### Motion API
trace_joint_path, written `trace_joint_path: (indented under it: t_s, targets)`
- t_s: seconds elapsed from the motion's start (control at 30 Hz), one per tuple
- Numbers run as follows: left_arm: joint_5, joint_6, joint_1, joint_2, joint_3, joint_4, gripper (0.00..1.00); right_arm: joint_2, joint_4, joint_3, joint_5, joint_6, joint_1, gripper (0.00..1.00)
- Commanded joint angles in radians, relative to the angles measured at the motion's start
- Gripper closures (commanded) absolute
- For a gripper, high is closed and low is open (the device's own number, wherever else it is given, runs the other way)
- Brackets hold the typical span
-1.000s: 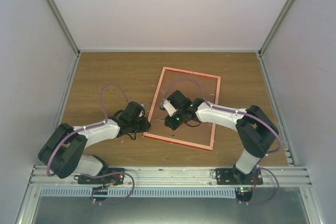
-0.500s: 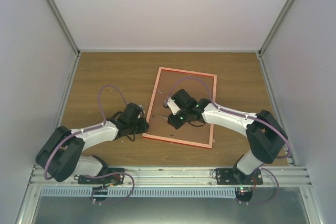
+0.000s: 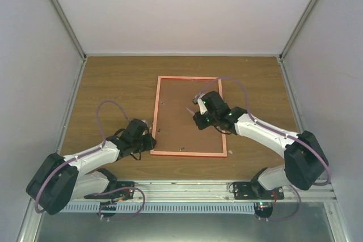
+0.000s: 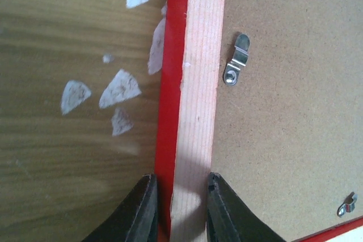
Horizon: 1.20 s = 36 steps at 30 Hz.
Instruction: Take the photo out of the frame
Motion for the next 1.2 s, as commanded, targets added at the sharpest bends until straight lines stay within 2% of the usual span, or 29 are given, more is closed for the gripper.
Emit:
trace_joint_path:
  t_s: [0.0, 0.23, 0.37, 0.43, 0.6, 0.9, 1.03, 1.17]
  targets:
    - [0.035, -0.061, 0.005, -0.056, -0.038, -0.063, 0.75, -0.035, 0.061, -0.035, 0.044, 0.035, -0.024, 0.99]
    - [-0.036, 0.003, 0.03, -0.082, 0.051, -0.158, 0.47, -0.069, 0.104, -0.08, 0.076, 0.056, -0.051, 0.99]
    - [-0.021, 0.08, 0.09, -0.028, 0.124, -0.145, 0.36, -0.119, 0.131, -0.119, 0.115, 0.071, -0.076, 1.0]
    - [-0.004, 0.128, 0.127, 0.041, 0.181, -0.126, 0.34, -0.141, 0.142, -0.142, 0.121, 0.075, -0.092, 0.99]
    - [0.014, 0.231, 0.175, 0.246, 0.345, -0.105, 0.32, -0.16, 0.15, -0.166, 0.117, 0.077, -0.115, 0.99]
    - [0.025, 0.307, 0.229, 0.54, 0.603, -0.093, 0.31, -0.164, 0.169, -0.188, 0.111, 0.064, -0.123, 0.99]
    - [0.037, 0.328, 0.24, 0.659, 0.694, -0.116, 0.38, -0.163, 0.173, -0.191, 0.102, 0.059, -0.132, 1.0]
    - [0.038, 0.325, 0.24, 0.696, 0.702, -0.121, 0.45, -0.17, 0.174, -0.192, 0.093, 0.058, -0.144, 0.99]
